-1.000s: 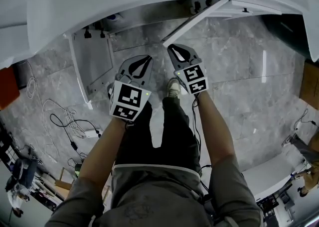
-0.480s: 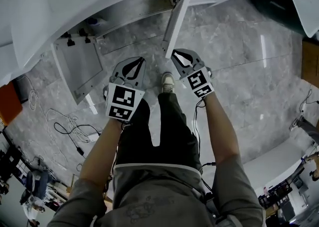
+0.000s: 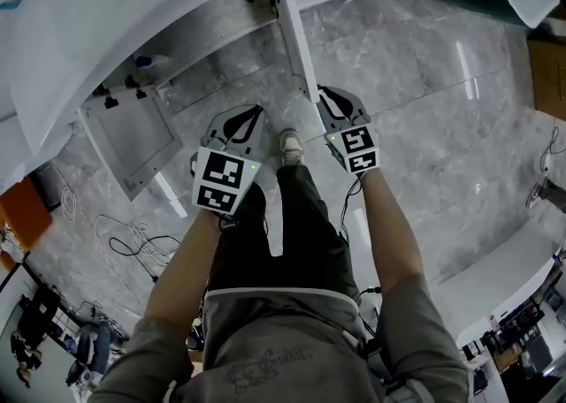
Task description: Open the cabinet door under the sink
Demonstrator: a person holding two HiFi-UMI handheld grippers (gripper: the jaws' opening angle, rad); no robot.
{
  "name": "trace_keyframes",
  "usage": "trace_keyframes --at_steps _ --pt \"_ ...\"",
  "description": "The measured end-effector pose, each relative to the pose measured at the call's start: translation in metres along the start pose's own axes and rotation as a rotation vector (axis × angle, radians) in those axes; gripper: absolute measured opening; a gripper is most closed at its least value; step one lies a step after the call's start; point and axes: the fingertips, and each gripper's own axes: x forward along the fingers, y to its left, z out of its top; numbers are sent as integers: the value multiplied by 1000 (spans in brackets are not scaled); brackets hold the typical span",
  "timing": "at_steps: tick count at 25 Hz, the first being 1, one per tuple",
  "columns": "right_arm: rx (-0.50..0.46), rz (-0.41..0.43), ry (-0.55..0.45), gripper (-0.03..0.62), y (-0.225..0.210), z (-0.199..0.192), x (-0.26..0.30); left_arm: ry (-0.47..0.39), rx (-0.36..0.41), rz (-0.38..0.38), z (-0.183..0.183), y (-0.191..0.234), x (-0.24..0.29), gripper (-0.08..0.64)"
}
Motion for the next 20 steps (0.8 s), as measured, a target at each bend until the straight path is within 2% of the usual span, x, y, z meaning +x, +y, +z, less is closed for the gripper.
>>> trace_keyframes --at_steps 6,10,16,18,20 --pt "71 -89 17 60 -26 -10 -24 14 33 -12 11 -8 3 21" --pt "167 -172 6 59 -38 -3 -39 12 41 -12 21 -13 -4 21" --pt "256 -253 -29 52 -48 27 -65 -9 59 -2 44 -14 -24 21" --pt "294 -263 -48 48 -50 40 -75 -18 59 3 53 -13 -34 21" --pt "290 -263 -51 46 -49 54 -86 -30 54 9 61 -12 -44 21"
